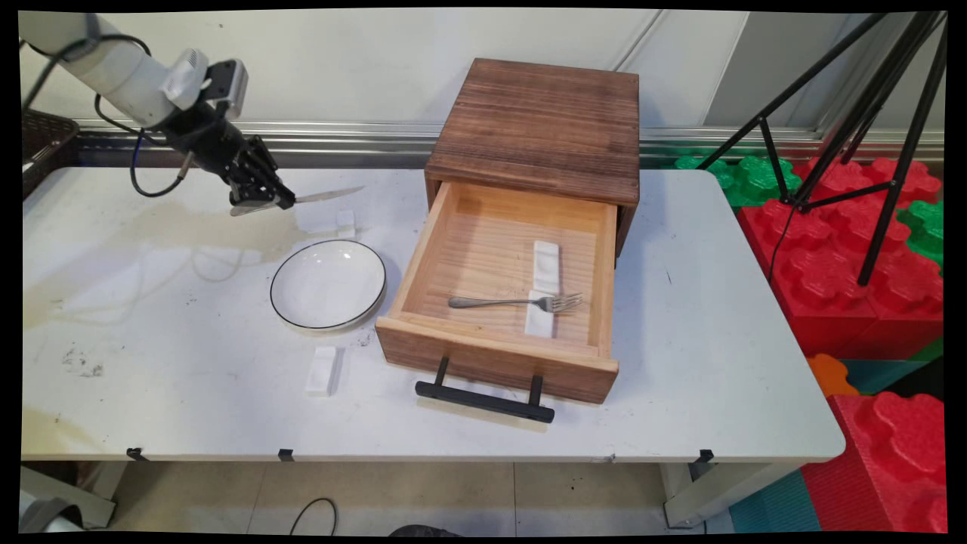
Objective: Place the picked object into the drawer
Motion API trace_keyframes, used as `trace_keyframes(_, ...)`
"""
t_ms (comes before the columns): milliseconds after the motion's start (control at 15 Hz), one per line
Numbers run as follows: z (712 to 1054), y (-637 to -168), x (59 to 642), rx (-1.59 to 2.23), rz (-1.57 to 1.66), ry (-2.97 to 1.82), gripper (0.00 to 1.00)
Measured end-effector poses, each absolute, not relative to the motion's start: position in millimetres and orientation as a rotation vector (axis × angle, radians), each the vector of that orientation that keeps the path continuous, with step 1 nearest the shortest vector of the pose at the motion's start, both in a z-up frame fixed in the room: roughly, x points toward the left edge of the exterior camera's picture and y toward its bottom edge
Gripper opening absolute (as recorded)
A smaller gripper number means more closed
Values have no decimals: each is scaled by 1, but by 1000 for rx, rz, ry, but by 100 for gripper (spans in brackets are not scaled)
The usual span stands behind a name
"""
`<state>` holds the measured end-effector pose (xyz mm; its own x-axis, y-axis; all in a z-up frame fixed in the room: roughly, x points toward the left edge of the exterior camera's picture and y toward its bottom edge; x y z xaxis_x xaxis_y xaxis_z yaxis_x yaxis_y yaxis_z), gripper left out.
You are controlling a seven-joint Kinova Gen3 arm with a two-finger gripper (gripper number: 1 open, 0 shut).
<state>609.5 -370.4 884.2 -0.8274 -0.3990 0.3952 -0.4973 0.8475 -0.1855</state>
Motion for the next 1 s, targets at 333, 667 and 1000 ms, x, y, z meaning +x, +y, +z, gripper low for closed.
trace_keyframes(333, 913, -358, 591, 648, 405, -2624, 0)
trace_keyframes(667, 936, -345, 558, 597, 395, -2570, 0)
trace_keyframes(1000, 955, -337, 517, 526, 413, -2542, 0)
